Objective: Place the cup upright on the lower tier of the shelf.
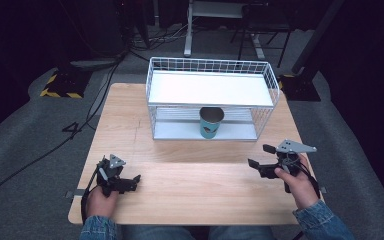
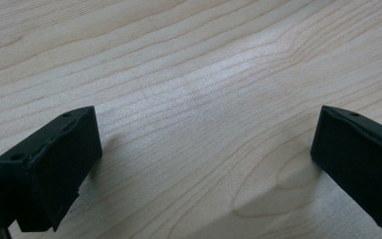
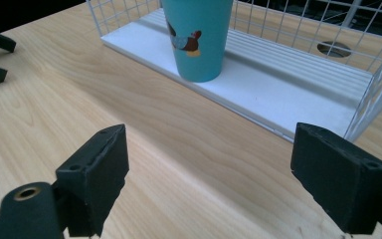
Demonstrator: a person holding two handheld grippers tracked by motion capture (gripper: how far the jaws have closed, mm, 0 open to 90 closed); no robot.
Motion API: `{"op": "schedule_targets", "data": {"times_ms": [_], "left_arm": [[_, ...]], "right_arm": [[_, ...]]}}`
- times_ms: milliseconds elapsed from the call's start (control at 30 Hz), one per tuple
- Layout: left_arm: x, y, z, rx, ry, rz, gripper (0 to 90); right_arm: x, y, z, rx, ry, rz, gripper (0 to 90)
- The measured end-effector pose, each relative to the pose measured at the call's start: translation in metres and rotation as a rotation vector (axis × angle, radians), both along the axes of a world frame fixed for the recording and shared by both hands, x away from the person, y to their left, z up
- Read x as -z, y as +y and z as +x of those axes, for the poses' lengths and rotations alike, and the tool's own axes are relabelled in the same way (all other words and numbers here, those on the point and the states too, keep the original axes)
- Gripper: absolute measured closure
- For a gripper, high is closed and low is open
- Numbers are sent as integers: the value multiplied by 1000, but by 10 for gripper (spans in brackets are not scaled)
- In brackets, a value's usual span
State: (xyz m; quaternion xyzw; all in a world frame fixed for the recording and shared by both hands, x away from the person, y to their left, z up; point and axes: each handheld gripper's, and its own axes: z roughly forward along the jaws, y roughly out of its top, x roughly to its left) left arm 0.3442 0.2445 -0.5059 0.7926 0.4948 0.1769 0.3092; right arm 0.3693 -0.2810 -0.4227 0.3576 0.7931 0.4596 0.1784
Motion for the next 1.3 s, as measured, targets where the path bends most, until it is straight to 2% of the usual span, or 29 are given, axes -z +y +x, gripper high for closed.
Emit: {"op": "schedule_targets", "data": {"times_ms": [200,333,367,467,500,567,667,833,1033,1167,1233,1267,1300], "left_arm": [[0,0,0,0,0,0,0],[0,0,0,0,0,0,0],[0,0,0,0,0,0,0],[0,0,0,0,0,0,0],[0,0,0,0,0,0,0],[0,0,0,0,0,0,1],[0,0,0,-2,2,-2,0],[0,0,0,-1,1,-3,0],[0,0,0,-1,0,0,0],[0,0,0,-1,0,-1,0],[0,0,0,-1,0,0,0],[0,0,0,-1,0,0,0],[0,0,0,0,0,0,0]], "right_arm": [[14,-16,-13,-6,38,-12,157],[23,-25,-15,-1,58,-11,157],[30,-31,-15,7,70,-12,157],[35,-34,-15,32,80,-13,157],[42,-38,-15,49,87,-27,157],[45,-40,-14,49,88,-36,158],[59,-45,-17,58,114,-68,158],[69,-49,-18,77,142,-80,158],[80,-51,-20,102,151,-108,159],[81,-53,-21,119,147,-116,159],[81,-53,-21,124,140,-139,159],[82,-52,-21,119,128,-169,145],[82,-52,-21,124,130,-170,138]]}}
